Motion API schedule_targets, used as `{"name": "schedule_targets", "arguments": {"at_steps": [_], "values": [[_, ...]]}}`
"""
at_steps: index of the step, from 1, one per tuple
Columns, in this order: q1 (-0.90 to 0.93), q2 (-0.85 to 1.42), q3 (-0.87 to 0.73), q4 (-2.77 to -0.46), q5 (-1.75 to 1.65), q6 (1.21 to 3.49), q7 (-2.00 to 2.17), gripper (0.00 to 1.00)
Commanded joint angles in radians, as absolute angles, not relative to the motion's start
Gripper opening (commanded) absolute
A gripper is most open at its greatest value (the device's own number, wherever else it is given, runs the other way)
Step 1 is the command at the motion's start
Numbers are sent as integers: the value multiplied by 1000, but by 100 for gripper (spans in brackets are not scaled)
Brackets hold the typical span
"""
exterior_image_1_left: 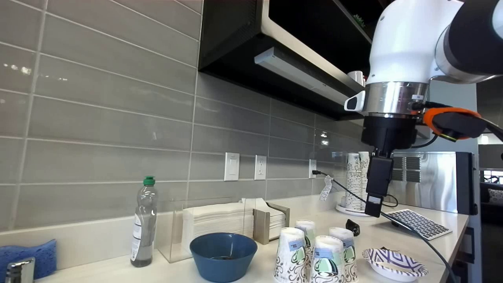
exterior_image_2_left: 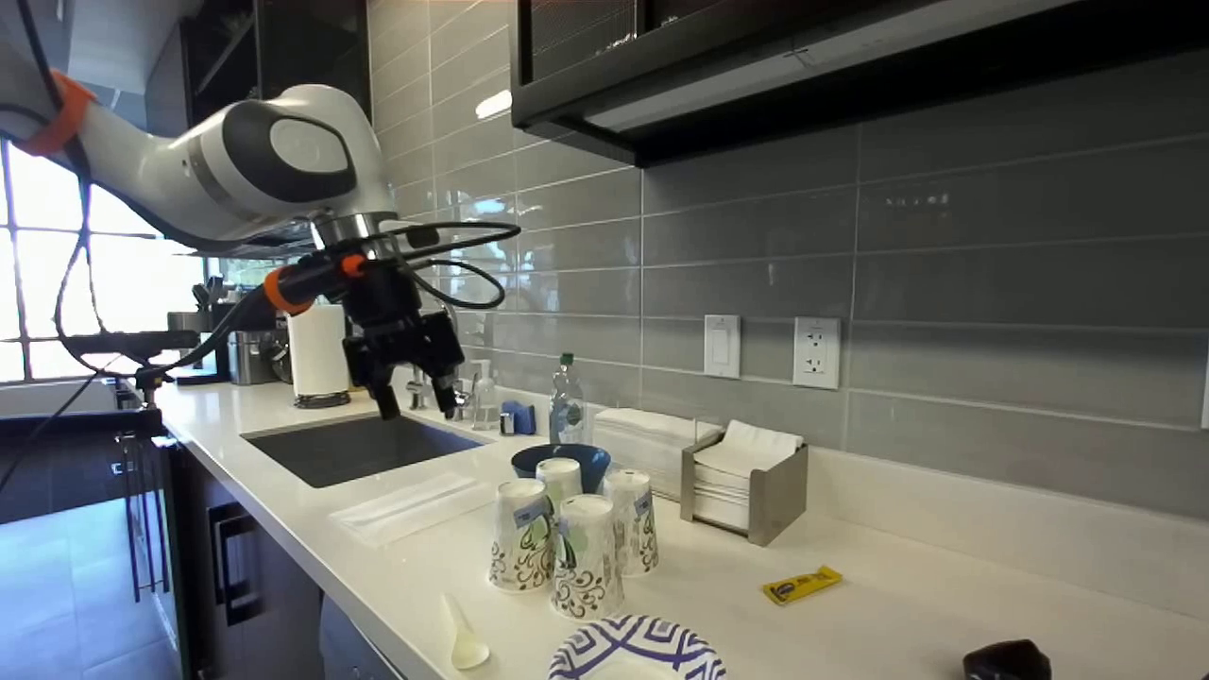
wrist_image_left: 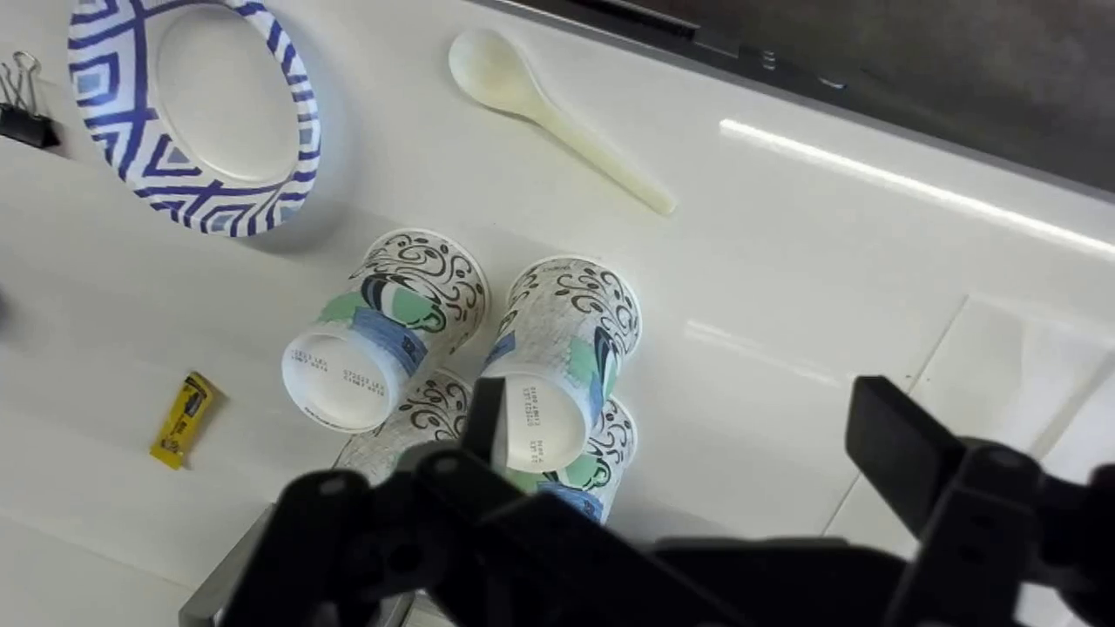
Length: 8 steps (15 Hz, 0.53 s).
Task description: Stack the coffee cups on top of each other
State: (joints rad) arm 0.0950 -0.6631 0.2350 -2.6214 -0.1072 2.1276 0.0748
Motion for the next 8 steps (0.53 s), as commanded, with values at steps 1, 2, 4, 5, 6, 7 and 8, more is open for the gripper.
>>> {"name": "schedule_targets", "arguments": {"at_steps": [1,2,4,5,6,7,8], "values": [[101,-573,190,-2587,-115,2156,48,100],[102,-550,179,-2578,-112,2165,37,100],[106,-497,162,-2555,-106,2179,15,100],[108,-469,157,-2542,-105,2178,4,100],[106,-437,155,-2525,-109,2177,-3,100],[105,-410,153,-2509,-110,2174,-7,100],[103,-386,151,-2493,-112,2171,-10,100]]}}
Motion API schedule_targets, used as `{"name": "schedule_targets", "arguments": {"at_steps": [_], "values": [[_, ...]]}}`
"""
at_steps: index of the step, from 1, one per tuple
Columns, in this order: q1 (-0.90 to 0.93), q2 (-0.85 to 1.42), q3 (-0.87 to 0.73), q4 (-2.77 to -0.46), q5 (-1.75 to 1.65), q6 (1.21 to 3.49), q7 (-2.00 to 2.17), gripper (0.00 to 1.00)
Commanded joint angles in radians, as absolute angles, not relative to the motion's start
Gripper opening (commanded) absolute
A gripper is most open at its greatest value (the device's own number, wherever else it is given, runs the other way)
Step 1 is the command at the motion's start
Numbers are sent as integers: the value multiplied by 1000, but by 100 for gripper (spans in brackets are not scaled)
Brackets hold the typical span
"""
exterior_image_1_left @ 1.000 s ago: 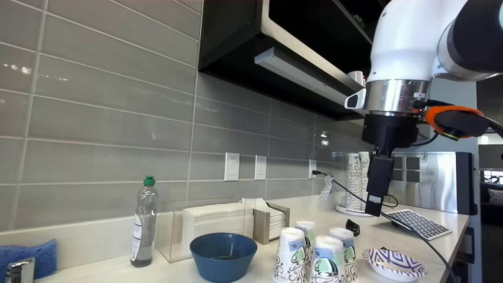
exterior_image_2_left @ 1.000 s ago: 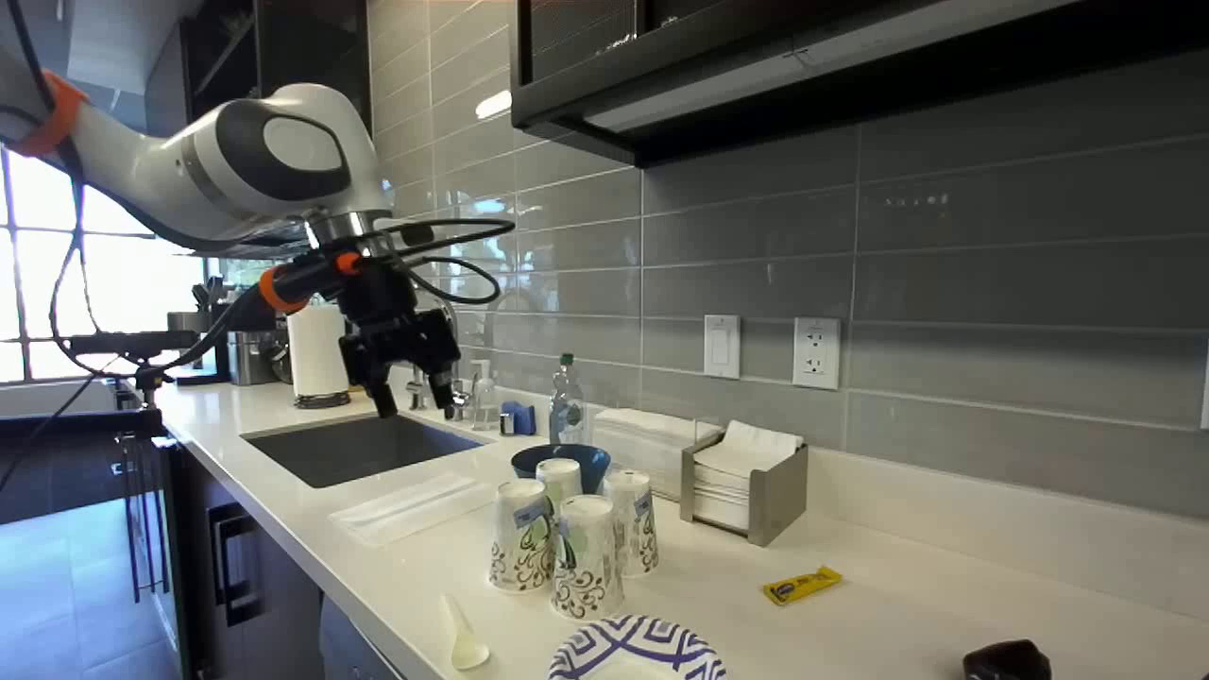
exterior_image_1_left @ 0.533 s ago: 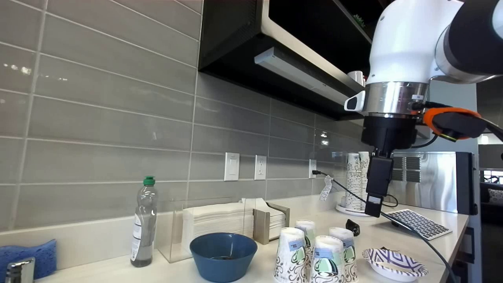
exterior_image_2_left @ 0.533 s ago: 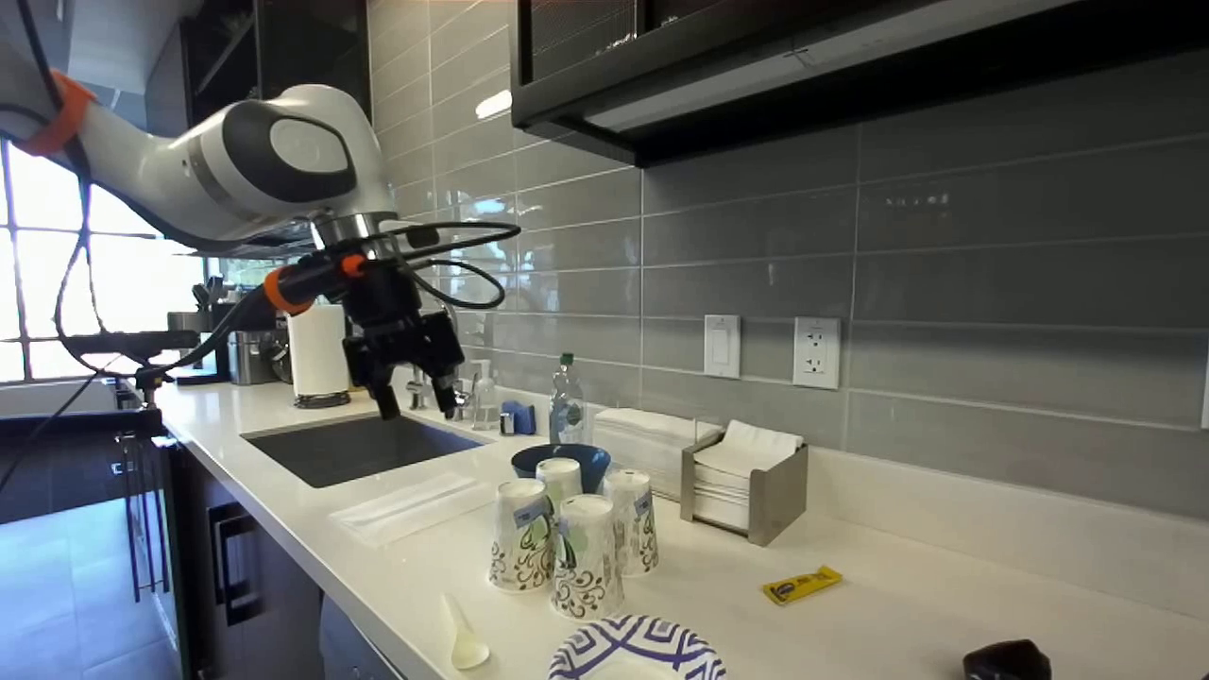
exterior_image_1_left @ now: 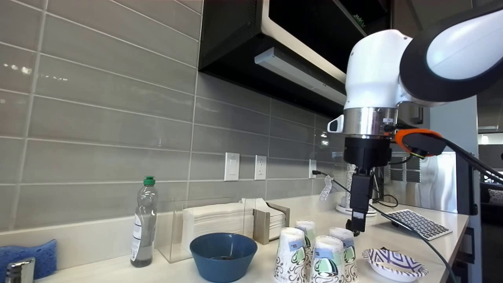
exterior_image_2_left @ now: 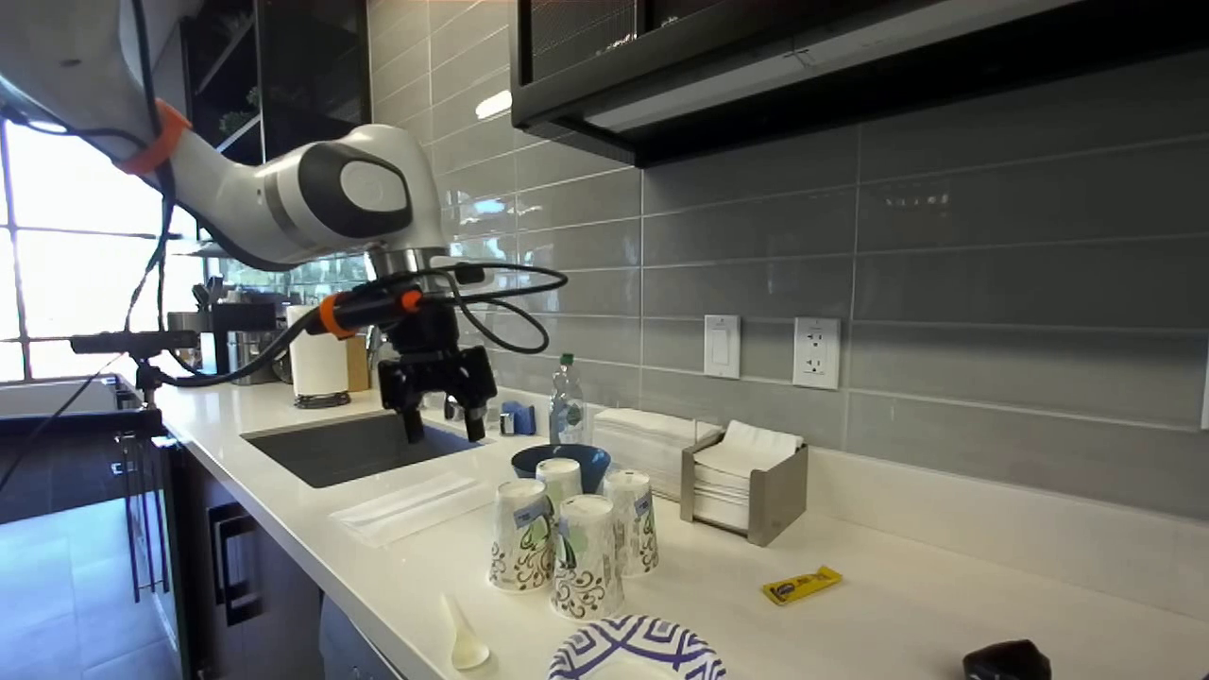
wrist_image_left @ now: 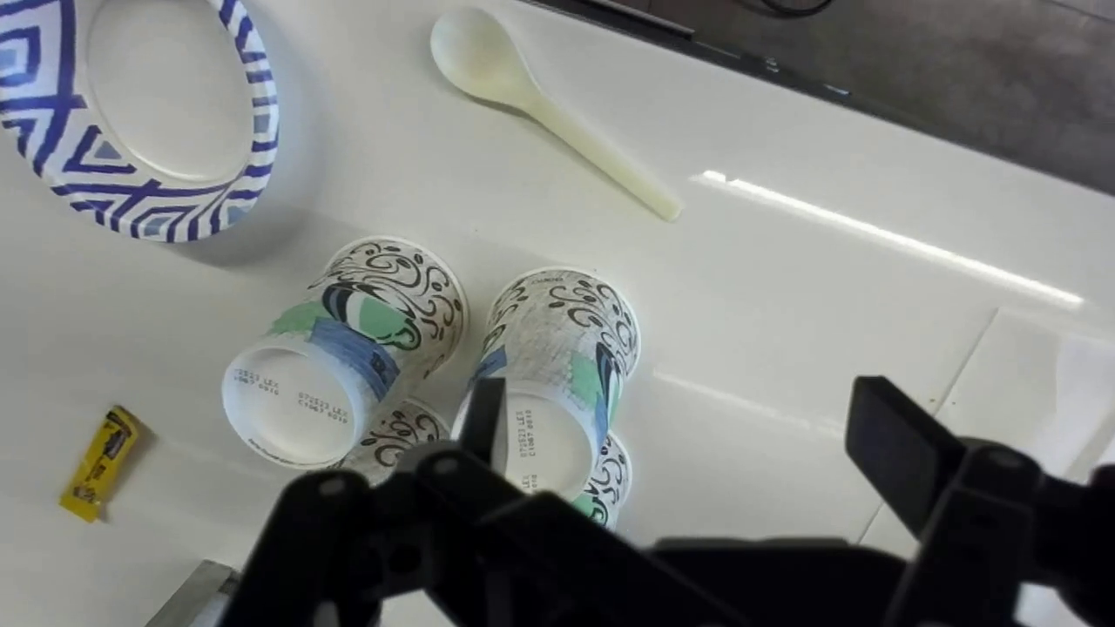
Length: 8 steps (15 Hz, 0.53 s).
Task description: Stack the coffee cups on top of each other
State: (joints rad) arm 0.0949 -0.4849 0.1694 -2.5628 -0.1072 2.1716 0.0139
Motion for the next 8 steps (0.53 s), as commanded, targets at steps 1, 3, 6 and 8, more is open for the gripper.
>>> {"name": "schedule_targets", "arguments": {"at_steps": [1,3,6,8], "values": [[103,-363,148,-2477,-111,2168,-15,100],[97,-322,147,-2446,-119,2164,-13,100],[95,-267,132,-2408,-112,2160,-28,100],[91,-240,119,-2392,-108,2157,-41,100]]}}
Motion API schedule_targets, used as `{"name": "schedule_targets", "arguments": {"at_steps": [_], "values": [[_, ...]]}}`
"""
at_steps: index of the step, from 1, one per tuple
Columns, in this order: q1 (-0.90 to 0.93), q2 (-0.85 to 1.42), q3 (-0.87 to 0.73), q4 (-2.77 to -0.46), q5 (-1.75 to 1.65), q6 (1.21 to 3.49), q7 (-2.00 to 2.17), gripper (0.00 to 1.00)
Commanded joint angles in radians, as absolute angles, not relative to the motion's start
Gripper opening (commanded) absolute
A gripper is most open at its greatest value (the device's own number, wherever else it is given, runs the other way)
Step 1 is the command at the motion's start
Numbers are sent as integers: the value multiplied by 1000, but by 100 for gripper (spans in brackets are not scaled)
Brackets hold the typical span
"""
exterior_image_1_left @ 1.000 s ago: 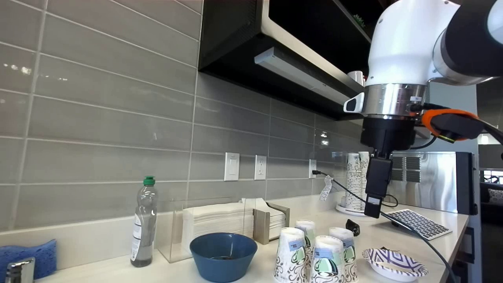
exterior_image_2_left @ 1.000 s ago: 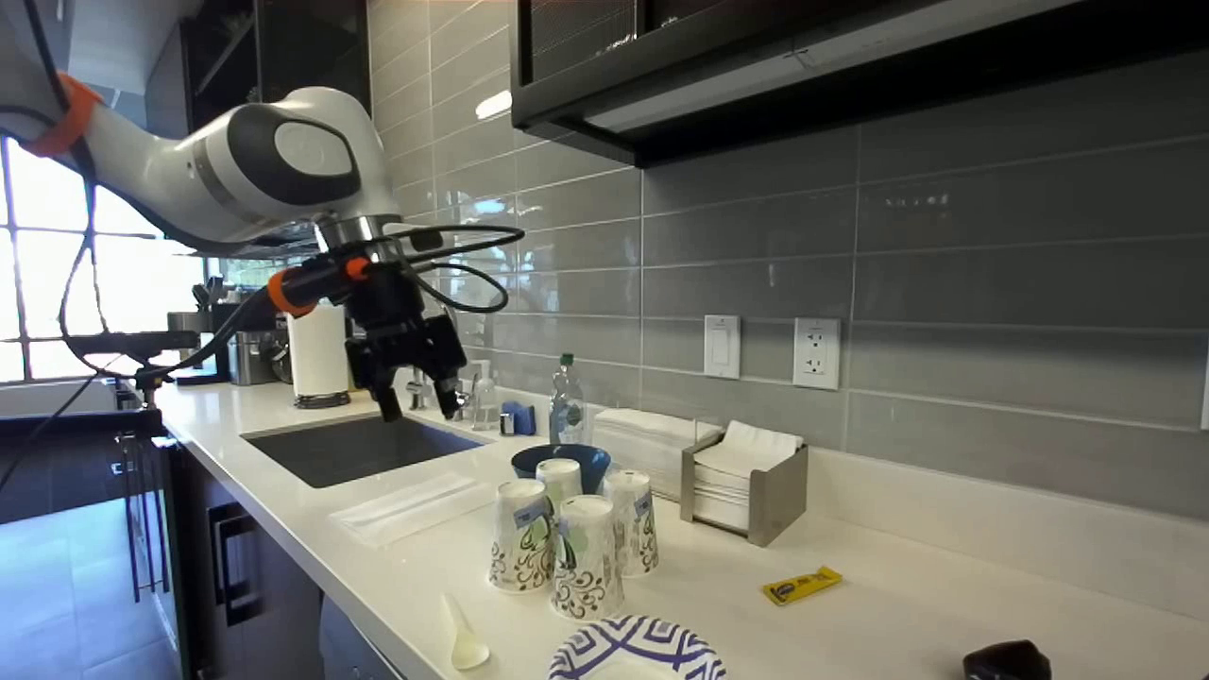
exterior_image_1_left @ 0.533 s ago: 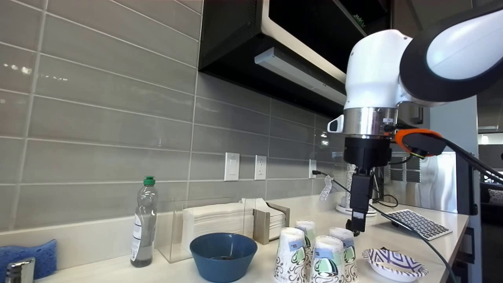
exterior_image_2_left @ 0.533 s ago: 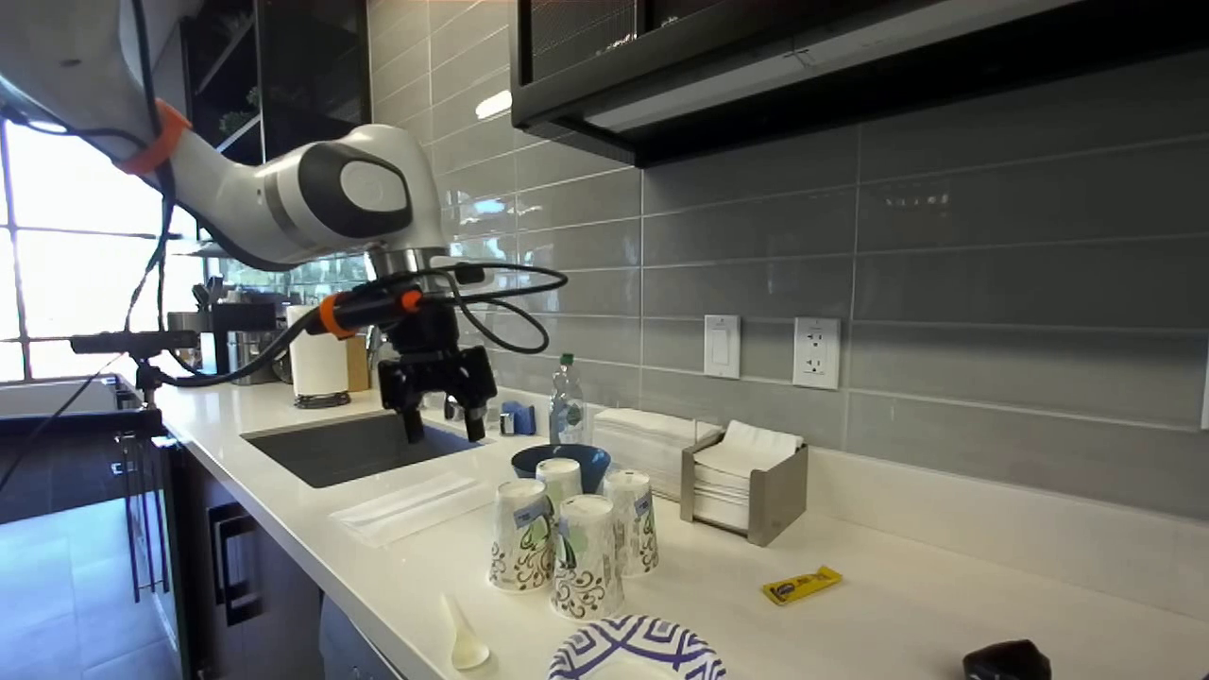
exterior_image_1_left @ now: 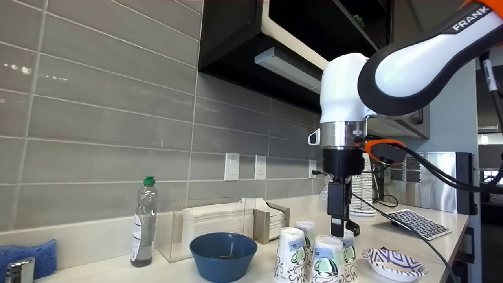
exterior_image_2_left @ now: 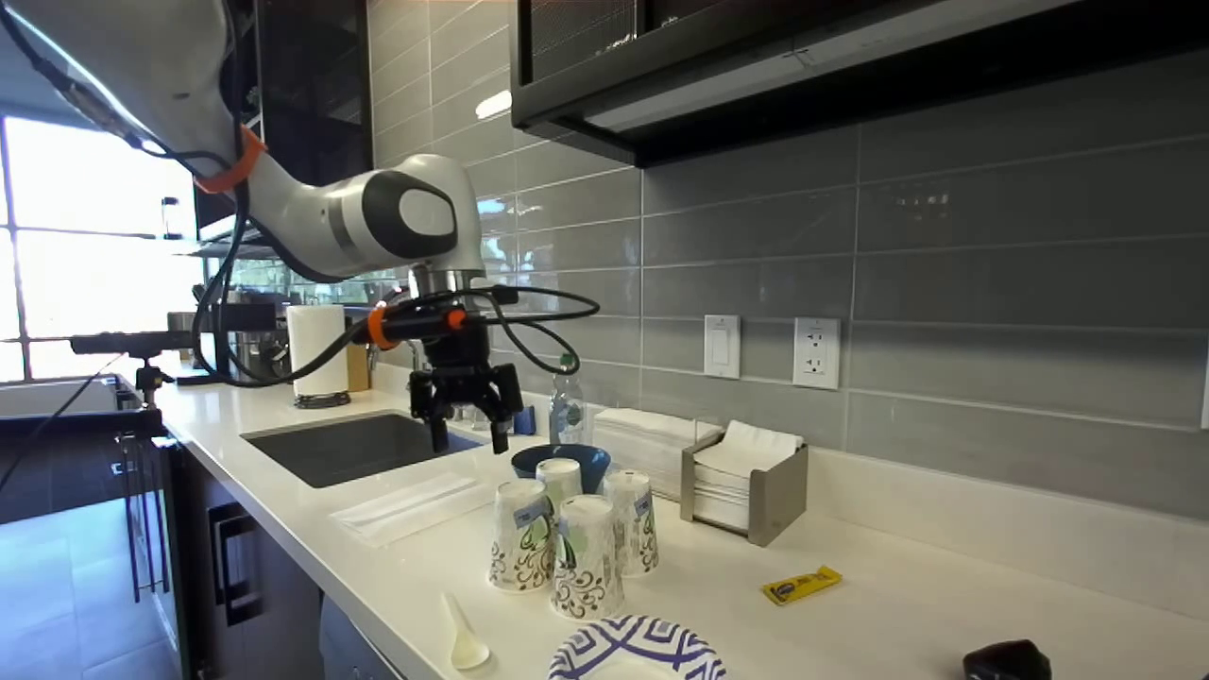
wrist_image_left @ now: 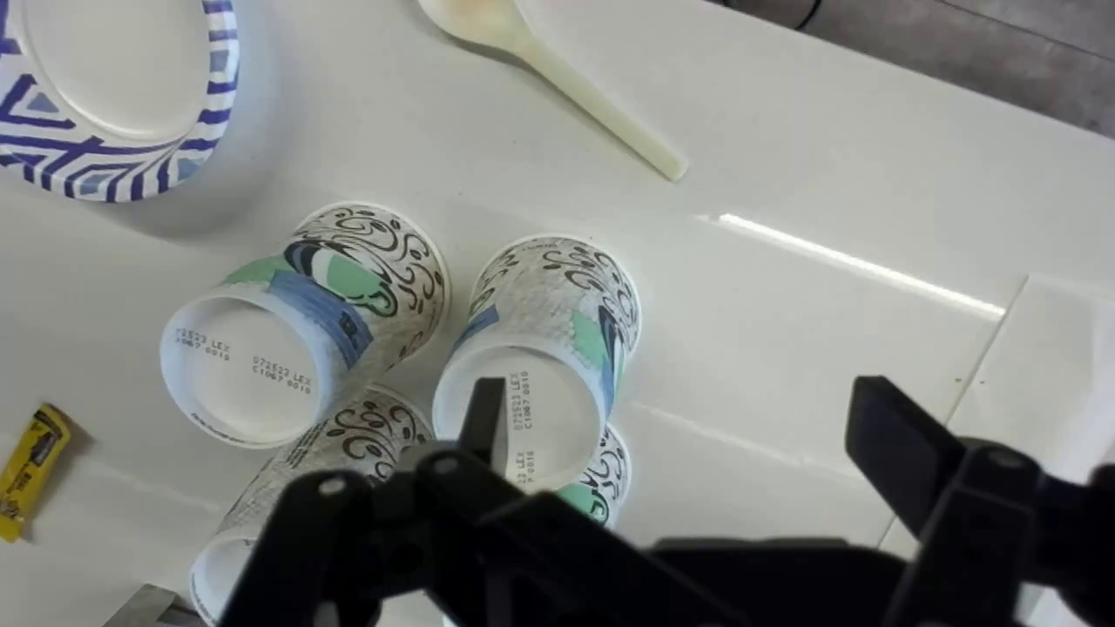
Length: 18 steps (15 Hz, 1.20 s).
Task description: Stack the coffee cups on top of each other
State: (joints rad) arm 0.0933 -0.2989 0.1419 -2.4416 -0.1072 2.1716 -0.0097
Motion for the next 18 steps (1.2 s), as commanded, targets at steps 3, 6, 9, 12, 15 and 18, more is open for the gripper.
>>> {"name": "schedule_targets", "arguments": {"at_steps": [3,6,9,12,15,18], "values": [[87,-211,99,-2382,-105,2157,-60,100],[82,-191,83,-2376,-99,2166,-72,100],[84,-167,75,-2369,-89,2191,-77,100],[81,-155,71,-2365,-89,2207,-74,100],[79,-140,72,-2360,-94,2224,-67,100],[78,-127,71,-2356,-92,2231,-66,100]]}}
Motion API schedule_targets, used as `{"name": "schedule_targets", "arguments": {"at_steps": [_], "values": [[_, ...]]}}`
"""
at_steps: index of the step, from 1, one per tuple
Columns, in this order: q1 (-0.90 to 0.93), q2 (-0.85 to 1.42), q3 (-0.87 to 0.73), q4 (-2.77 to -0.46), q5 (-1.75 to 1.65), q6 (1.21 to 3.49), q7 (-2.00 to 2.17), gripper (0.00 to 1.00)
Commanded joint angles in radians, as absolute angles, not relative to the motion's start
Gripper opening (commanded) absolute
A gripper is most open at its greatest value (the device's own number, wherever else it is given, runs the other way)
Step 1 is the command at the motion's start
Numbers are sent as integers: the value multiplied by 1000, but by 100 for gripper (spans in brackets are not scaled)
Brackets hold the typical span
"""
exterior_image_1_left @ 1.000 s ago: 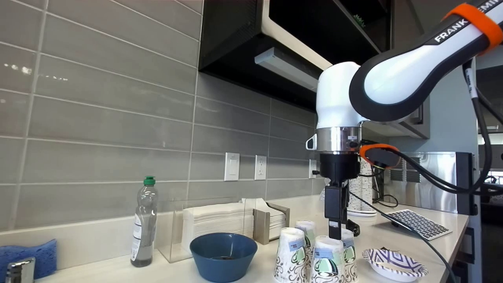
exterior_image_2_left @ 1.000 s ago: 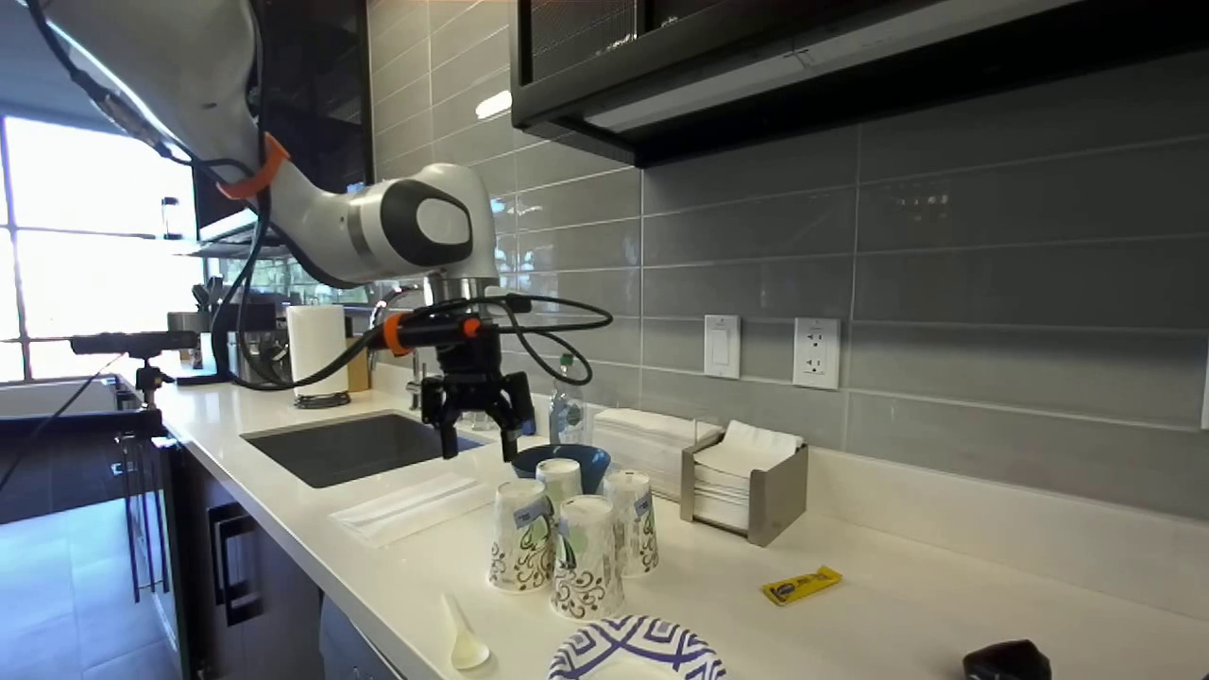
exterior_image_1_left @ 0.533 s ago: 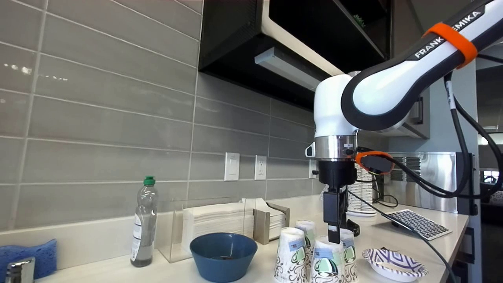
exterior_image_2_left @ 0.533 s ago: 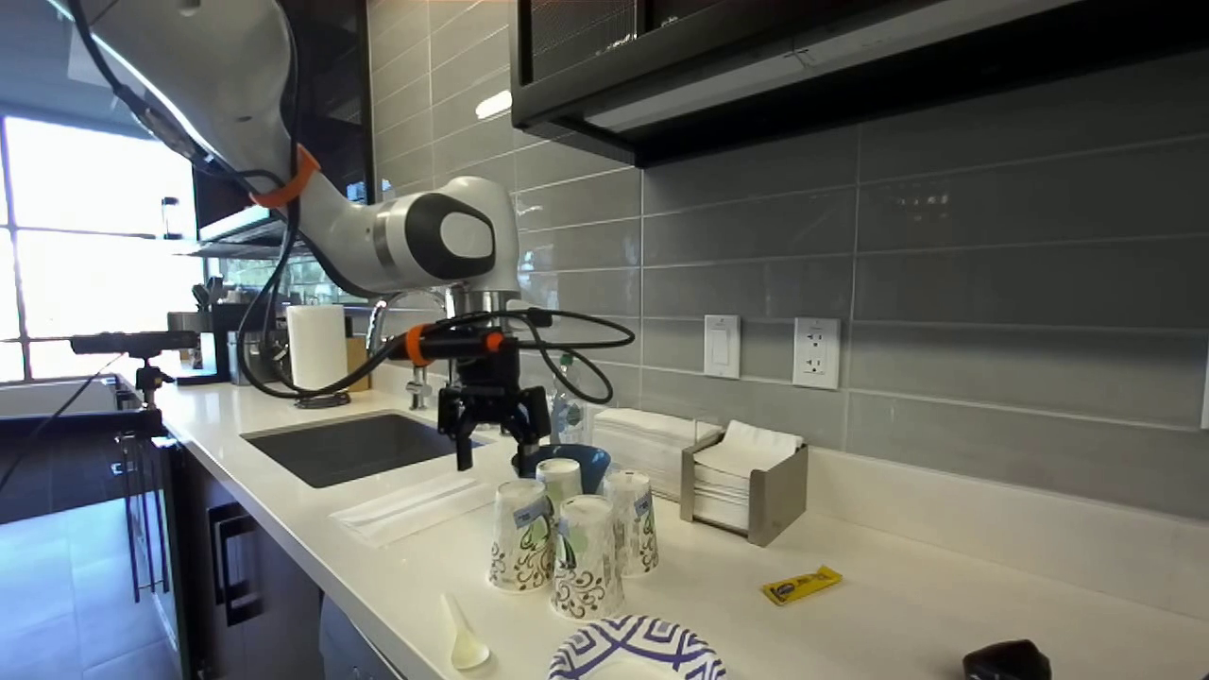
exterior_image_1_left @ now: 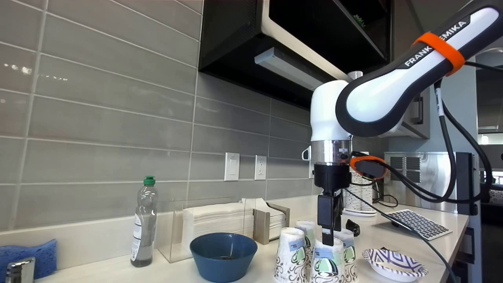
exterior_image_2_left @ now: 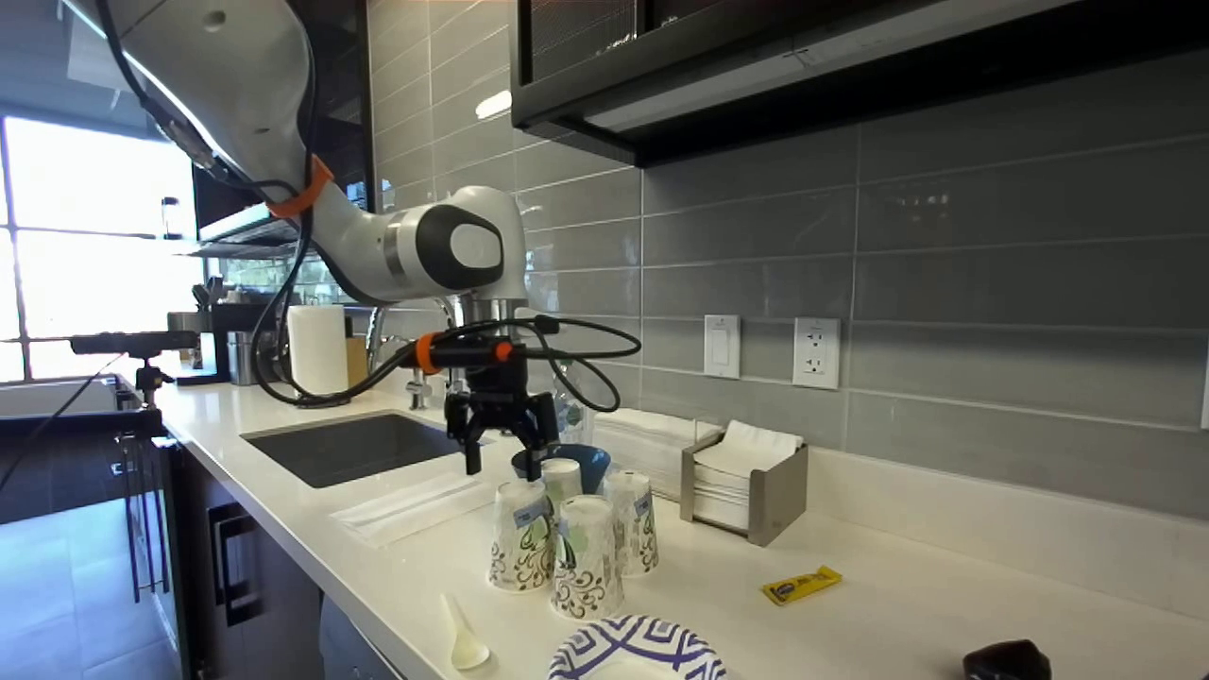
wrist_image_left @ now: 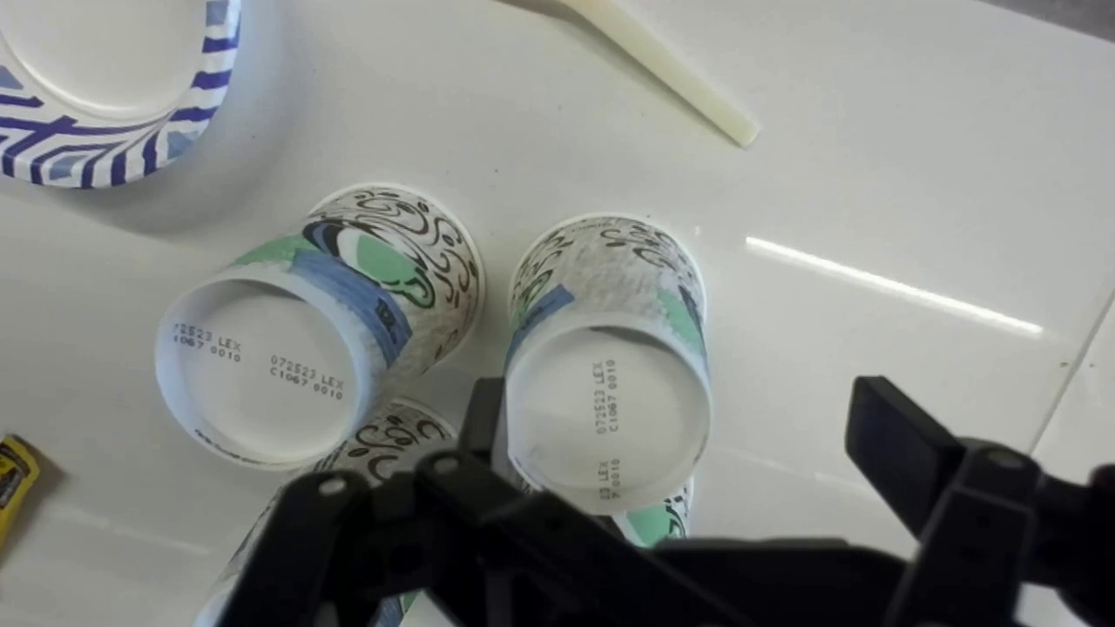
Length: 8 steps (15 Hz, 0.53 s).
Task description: Stack the coffee cups on top of each other
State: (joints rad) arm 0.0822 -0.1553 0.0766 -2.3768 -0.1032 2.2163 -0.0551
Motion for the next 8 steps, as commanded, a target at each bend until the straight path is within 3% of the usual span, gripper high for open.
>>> {"name": "schedule_targets", "arguments": {"at_steps": [1,8], "values": [[77,-124,71,-2356,-95,2230,-63,100],[74,-100,65,-2355,-94,2251,-64,100]]}}
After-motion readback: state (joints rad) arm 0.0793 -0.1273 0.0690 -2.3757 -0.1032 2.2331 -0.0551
